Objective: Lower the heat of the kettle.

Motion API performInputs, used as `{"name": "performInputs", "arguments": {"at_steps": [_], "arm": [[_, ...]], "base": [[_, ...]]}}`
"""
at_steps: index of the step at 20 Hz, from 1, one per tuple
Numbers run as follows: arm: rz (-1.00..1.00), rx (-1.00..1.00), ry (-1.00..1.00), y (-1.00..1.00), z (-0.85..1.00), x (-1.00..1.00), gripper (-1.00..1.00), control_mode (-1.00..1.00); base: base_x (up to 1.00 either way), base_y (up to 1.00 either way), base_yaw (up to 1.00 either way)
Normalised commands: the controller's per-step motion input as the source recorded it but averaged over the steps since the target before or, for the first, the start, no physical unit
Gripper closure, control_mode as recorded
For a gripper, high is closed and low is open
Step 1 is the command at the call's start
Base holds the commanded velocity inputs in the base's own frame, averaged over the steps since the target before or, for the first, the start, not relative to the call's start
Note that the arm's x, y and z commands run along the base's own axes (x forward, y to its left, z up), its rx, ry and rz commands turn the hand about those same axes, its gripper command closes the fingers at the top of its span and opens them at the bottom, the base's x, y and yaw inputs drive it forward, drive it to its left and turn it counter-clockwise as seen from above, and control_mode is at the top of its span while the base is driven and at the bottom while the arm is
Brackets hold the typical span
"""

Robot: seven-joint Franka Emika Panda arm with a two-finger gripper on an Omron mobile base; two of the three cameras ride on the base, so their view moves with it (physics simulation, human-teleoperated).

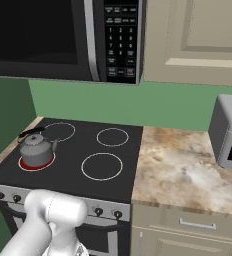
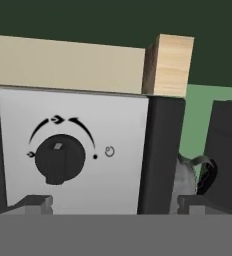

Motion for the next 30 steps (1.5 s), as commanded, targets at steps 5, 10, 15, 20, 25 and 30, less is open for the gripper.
{"name": "performInputs", "arguments": {"at_steps": [5, 10, 15, 20, 25, 30], "arm": [[0.00, 0.00, -0.02, 0.00, -0.10, 0.11, -1.00, -1.00], [0.00, 0.00, -0.04, 0.00, -0.11, 0.05, -1.00, -1.00], [0.00, 0.00, -0.03, 0.00, -0.11, 0.06, -1.00, -1.00], [0.00, 0.00, 0.00, 0.01, -0.12, 0.08, -1.00, -1.00], [0.01, 0.00, 0.00, 0.09, -0.14, 0.10, -1.00, -1.00], [0.02, 0.00, 0.00, 0.16, -0.15, 0.10, -1.00, -1.00]], "base": [[0.00, 0.00, 0.00], [0.00, 0.00, 0.00], [0.00, 0.00, 0.00], [0.00, 0.00, 0.00], [0.00, 0.00, 0.00], [0.00, 0.00, 0.00]]}}
